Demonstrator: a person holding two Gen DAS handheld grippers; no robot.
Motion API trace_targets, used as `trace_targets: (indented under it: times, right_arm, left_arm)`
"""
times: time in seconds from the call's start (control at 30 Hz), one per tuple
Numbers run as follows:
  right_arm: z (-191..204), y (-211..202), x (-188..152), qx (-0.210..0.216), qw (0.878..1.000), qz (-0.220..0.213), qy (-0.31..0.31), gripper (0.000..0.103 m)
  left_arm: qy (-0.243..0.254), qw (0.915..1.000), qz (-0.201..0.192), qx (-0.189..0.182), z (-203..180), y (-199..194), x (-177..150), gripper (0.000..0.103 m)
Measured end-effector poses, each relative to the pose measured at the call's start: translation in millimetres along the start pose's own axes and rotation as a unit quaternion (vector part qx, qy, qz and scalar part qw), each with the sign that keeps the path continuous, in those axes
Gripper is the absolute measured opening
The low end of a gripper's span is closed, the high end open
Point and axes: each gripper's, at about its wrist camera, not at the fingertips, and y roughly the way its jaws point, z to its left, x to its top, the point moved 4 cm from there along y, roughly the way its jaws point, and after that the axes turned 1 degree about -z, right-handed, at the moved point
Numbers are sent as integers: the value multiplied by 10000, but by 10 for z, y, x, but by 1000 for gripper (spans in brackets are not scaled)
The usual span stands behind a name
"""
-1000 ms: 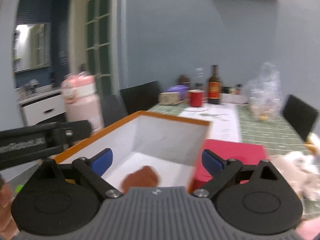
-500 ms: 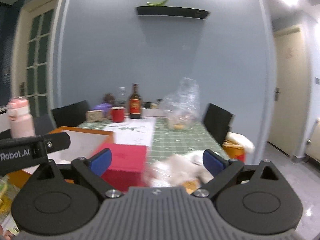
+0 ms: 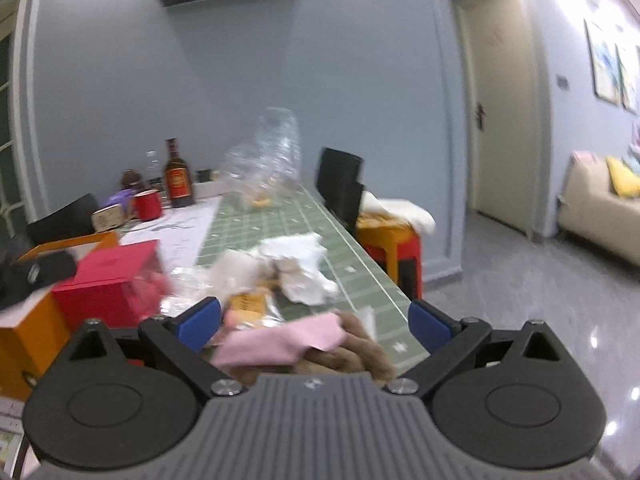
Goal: Organize soft objects
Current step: 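Reach to the pink cloth and grasp it with the right tool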
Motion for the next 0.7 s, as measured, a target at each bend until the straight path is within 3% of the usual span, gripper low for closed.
trace_targets:
  times: [0.13,0.33,0.47,0.6,0.7]
  right_arm:
    - [-148,95,-128,-75,9994,276,203,98]
    - [-204,198,-303,160,9980,592,140,98]
    - [-254,229,-314,261,9980,499,295,98]
    - [-184,347,-216,822,9956,382,257,98]
    - [52,447,-118,1366,9884,457,-480,98]
  left_arm:
    - [8,9975,710,-22,12,222,-244,75]
    - [361,9947,931,-244,-111,275,-479,75]
    - [431,9922,1095,-405,-216,302,-578,76]
    - [322,9893,1237,-704,-209,342,-728,76]
    - [445,9881,1299,-698,-238,341,-820,76]
